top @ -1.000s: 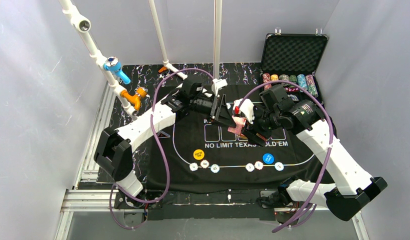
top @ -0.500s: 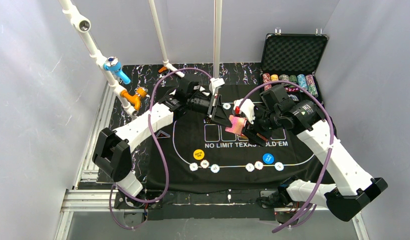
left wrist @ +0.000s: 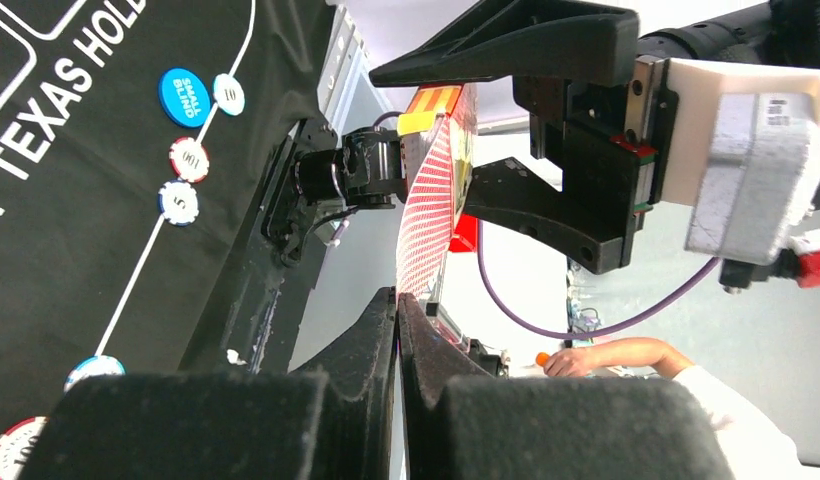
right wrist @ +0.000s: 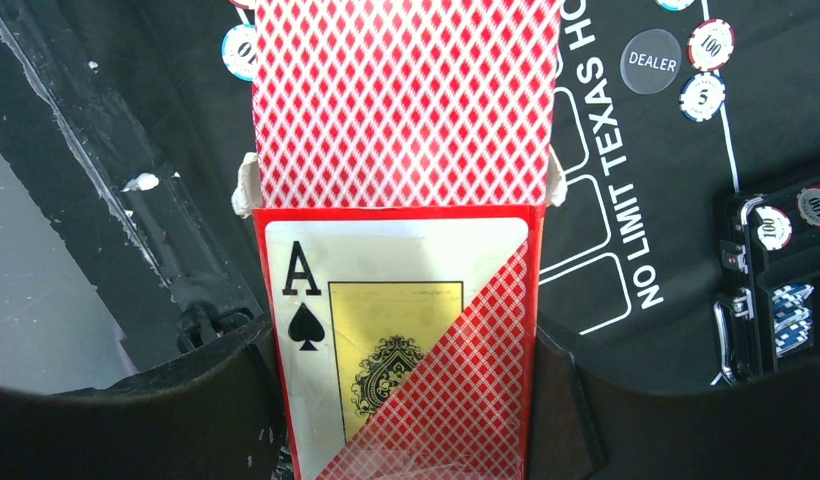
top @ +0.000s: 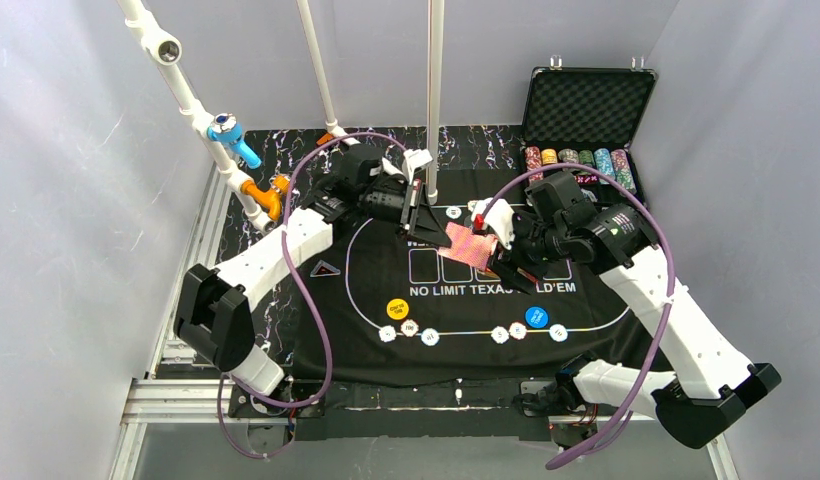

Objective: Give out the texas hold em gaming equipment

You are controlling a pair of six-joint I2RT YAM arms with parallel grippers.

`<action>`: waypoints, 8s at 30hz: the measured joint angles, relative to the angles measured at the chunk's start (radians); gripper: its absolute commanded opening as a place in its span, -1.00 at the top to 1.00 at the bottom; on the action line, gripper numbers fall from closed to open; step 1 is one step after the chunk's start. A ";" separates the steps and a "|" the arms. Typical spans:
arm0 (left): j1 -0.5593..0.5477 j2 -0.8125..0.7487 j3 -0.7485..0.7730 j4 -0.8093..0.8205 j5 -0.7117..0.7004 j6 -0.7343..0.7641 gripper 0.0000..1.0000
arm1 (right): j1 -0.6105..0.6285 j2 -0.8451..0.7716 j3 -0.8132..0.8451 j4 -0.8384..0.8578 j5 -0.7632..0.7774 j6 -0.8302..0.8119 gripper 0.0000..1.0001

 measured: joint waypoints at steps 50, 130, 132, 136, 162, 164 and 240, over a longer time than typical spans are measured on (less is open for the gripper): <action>-0.232 0.306 -0.182 -0.077 -0.422 0.195 1.00 | -0.042 -0.007 0.055 -0.030 -0.010 0.039 0.97; -0.167 0.118 0.174 -0.203 -0.120 0.106 0.25 | -0.047 -0.093 -0.099 0.055 -0.097 0.001 0.97; -0.138 0.110 0.134 -0.162 -0.097 0.060 0.27 | -0.047 -0.093 -0.099 0.055 -0.087 0.001 0.97; -0.086 0.108 0.100 -0.131 -0.082 0.029 0.22 | -0.048 -0.093 -0.099 0.054 -0.079 0.001 0.97; -0.150 0.064 0.074 0.009 -0.109 -0.011 -0.14 | -0.047 -0.085 -0.099 0.106 -0.112 -0.003 0.97; -0.150 0.064 0.073 0.002 -0.105 -0.015 0.02 | -0.047 -0.088 -0.099 0.124 -0.114 -0.004 0.97; 0.257 0.327 0.216 -0.988 -0.437 1.296 1.00 | -0.047 -0.156 -0.148 0.103 -0.106 -0.031 0.97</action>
